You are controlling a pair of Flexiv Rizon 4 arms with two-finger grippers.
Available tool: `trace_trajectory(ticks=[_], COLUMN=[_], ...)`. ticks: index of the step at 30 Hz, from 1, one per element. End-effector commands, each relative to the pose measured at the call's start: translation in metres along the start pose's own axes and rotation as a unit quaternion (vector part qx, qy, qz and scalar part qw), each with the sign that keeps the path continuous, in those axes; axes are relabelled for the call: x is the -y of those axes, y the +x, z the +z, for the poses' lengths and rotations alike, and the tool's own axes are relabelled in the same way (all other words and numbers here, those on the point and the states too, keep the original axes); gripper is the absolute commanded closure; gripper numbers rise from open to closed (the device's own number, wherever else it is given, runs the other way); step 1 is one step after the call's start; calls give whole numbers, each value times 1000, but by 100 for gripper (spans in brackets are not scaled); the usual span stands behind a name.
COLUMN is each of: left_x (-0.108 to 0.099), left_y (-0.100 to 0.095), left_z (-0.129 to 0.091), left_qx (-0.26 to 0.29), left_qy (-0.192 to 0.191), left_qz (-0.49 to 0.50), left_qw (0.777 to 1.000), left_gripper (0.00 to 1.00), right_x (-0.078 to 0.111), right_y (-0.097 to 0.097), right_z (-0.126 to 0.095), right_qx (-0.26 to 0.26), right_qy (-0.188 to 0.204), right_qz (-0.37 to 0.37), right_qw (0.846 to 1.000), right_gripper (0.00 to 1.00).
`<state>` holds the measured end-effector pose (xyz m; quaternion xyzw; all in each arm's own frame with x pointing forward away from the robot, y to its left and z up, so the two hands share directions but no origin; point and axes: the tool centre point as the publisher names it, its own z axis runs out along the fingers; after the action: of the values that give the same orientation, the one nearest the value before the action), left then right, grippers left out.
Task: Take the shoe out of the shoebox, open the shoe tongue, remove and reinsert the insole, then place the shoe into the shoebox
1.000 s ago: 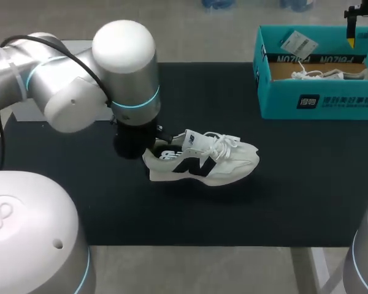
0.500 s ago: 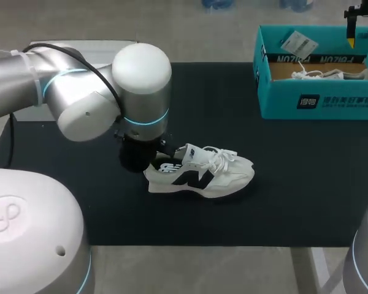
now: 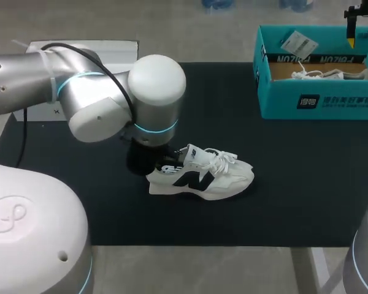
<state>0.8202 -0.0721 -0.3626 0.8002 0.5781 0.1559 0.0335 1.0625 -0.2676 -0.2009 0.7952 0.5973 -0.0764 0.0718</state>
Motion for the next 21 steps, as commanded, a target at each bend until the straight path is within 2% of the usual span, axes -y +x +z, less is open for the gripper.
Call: trace_trajectory(ticks=[1,6,14,21], left_x=[5,3,6,10], left_y=[17,35,70,89], left_z=[-27,-55,-90,-109], left_qx=[17,51,140,155], left_qy=[-12,-15,1,-13], left_qz=[-6,-33,-112,-173], left_qw=[1000,998,984,973], left_gripper=[0,0,0,0], right_x=[0,0,0,0], right_y=[0,0,0,0], right_z=[0,0,0,0], right_qx=[-1,-1,-1,-1], right_qy=[0,0,0,0], right_qz=[0,0,0,0], right_qw=[1000,1000,1000,1000], right_gripper=[0,0,0,0])
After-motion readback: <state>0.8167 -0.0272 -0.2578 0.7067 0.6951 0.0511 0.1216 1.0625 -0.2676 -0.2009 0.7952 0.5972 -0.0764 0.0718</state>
